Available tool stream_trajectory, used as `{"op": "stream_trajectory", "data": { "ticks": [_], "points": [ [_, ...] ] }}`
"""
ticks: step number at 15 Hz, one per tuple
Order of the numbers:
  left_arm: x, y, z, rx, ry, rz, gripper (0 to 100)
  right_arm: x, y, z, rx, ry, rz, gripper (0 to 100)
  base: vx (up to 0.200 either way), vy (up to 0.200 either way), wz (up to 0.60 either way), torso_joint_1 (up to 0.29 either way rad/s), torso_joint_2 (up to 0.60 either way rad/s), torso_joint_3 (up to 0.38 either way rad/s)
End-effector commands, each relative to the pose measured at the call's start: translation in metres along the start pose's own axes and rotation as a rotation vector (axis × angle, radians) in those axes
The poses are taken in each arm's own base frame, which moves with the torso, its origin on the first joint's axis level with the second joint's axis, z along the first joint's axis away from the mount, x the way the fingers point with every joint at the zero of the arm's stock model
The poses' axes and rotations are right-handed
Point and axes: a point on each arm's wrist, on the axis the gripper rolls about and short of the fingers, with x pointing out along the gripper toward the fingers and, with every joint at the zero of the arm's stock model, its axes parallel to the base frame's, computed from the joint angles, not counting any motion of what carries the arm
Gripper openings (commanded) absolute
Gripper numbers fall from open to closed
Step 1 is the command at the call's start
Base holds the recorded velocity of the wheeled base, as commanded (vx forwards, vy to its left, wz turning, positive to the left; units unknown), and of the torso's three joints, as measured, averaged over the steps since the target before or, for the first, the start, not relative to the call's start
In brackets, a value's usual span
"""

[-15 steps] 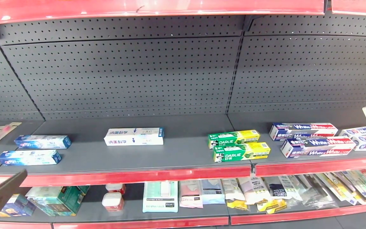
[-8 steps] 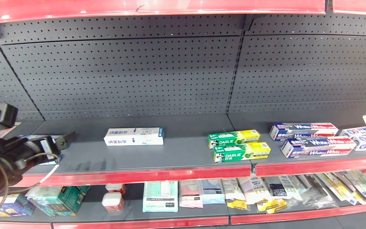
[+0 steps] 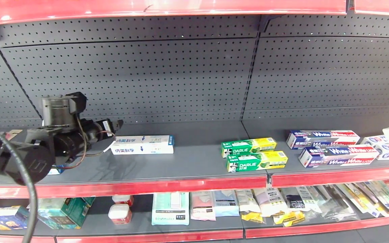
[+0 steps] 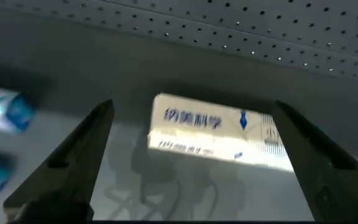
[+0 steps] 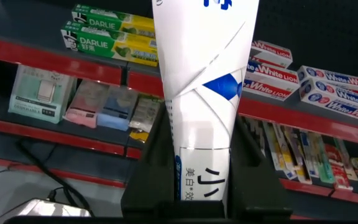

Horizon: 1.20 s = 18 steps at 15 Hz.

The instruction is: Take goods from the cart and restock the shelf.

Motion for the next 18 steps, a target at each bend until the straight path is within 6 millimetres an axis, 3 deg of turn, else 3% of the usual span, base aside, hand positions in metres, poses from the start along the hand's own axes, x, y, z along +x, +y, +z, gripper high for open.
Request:
{"op": "stream_trajectory", "data": {
  "ticks": [1, 5, 7, 11, 14, 18],
  "points": [
    [0.036, -0.011, -0.02, 0.02, 0.068, -0.009, 100, 0.0, 0.0, -0.001, 0.0, -0.001, 0.003, 0, 0.0, 0.0, 0.0, 0.0, 0.0, 0.0],
    [0.068, -0.028, -0.033, 0.043, 0.132, -0.041, 100, 0.0, 0.001, -0.003, 0.0, 0.003, 0.011, 0, 0.0, 0.0, 0.0, 0.0, 0.0, 0.0],
    [0.079, -0.036, -0.028, 0.046, 0.137, -0.05, 100, 0.0, 0.002, -0.006, 0.001, 0.008, 0.012, 0, 0.0, 0.0, 0.0, 0.0, 0.0, 0.0],
    [0.085, -0.046, -0.017, 0.061, 0.192, -0.103, 100, -0.002, 0.004, -0.014, 0.001, 0.01, 0.016, 0, 0.0, 0.0, 0.0, 0.0, 0.0, 0.0],
    [0.103, -0.053, -0.01, 0.068, 0.189, -0.096, 100, -0.002, 0.005, -0.015, 0.003, 0.012, 0.015, 0, 0.0, 0.0, 0.0, 0.0, 0.0, 0.0],
    [0.112, -0.058, -0.007, 0.126, 0.245, -0.054, 100, -0.002, 0.005, -0.017, 0.004, 0.012, 0.016, 0, 0.0, 0.0, 0.0, 0.0, 0.0, 0.0]
  ]
}}
